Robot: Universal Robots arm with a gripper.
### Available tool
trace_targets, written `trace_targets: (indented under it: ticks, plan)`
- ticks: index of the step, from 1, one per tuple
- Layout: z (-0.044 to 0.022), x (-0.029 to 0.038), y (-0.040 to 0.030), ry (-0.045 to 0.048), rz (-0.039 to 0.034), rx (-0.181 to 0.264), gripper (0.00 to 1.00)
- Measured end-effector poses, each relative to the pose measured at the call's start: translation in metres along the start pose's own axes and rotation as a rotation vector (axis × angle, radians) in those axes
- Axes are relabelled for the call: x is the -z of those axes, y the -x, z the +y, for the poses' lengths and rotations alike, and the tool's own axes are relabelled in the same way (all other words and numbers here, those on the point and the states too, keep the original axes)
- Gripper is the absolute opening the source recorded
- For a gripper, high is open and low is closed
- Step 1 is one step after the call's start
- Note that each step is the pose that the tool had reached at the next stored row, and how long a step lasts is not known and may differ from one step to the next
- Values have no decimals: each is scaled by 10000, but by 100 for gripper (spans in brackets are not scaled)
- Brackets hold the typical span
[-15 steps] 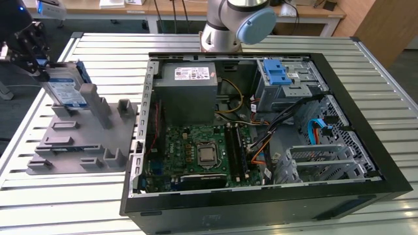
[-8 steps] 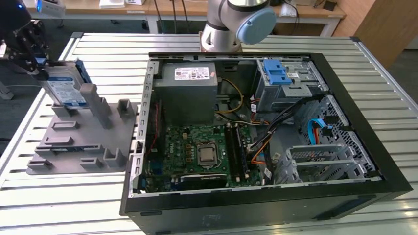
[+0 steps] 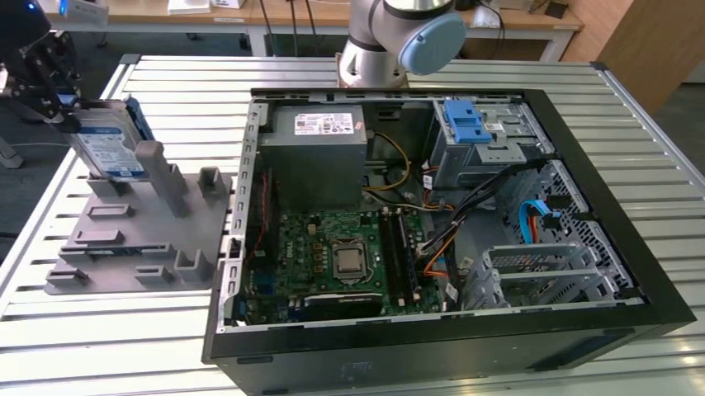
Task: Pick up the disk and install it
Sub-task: 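Pick up the disk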
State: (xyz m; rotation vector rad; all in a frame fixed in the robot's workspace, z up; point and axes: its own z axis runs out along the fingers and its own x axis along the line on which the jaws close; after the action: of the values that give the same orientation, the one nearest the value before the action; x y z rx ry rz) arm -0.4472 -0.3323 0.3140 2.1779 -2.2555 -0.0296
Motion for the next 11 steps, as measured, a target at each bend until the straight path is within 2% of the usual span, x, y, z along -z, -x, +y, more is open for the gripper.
trace_targets:
  ticks: [6, 11]
  plan:
    - [1, 46, 0, 0, 0, 0, 36]
    - [2, 123, 1, 0, 0, 0, 36]
